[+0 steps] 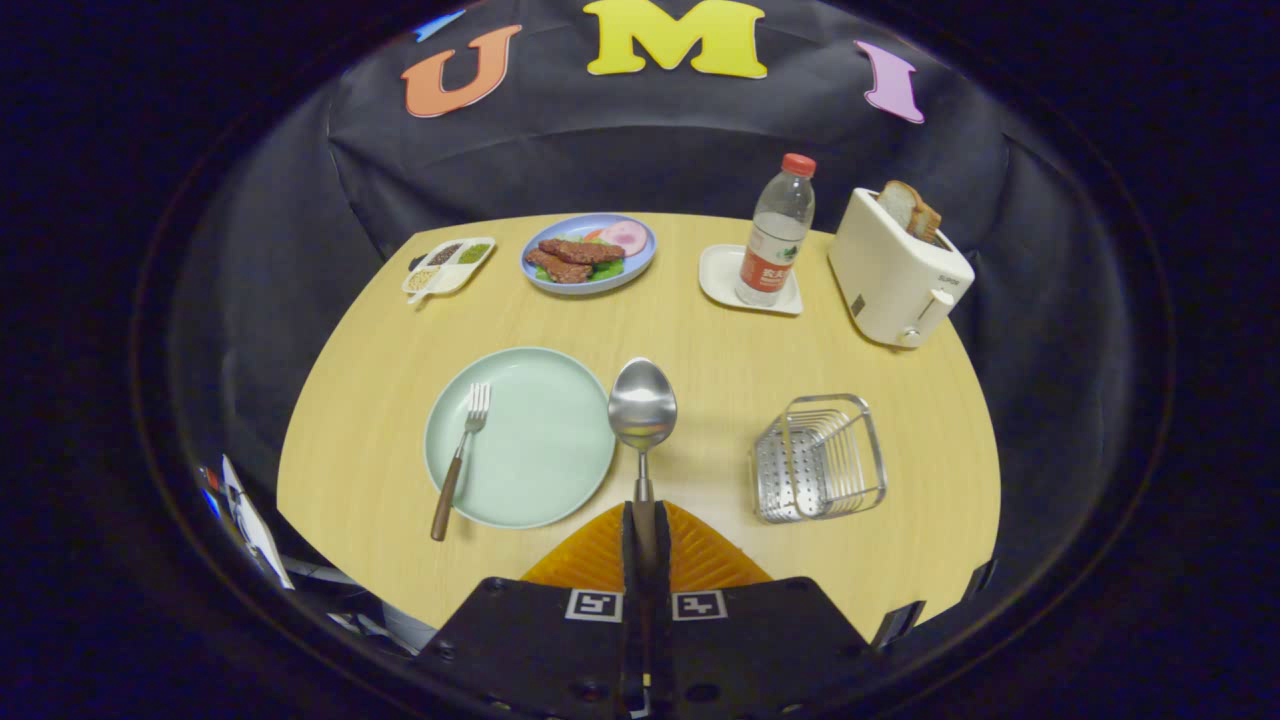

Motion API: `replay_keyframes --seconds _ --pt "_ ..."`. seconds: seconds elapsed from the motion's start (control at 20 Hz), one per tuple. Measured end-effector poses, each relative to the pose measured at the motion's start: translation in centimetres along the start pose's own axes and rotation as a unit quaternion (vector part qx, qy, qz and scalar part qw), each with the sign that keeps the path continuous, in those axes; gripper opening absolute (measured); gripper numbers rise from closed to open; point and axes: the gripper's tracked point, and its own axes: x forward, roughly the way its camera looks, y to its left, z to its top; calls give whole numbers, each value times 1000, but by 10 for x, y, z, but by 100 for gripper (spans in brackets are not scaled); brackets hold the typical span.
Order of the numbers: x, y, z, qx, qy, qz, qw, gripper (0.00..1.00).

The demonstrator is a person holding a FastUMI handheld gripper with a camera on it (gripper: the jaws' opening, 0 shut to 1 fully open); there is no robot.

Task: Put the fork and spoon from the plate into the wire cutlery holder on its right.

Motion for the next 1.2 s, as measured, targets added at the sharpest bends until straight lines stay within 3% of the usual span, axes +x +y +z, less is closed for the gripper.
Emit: replay_keyframes --seconds 0.5,1.2 --pt "-16 -102 -11 40 62 -10 997 4" --pt "17 -128 9 26 121 -37 992 6"
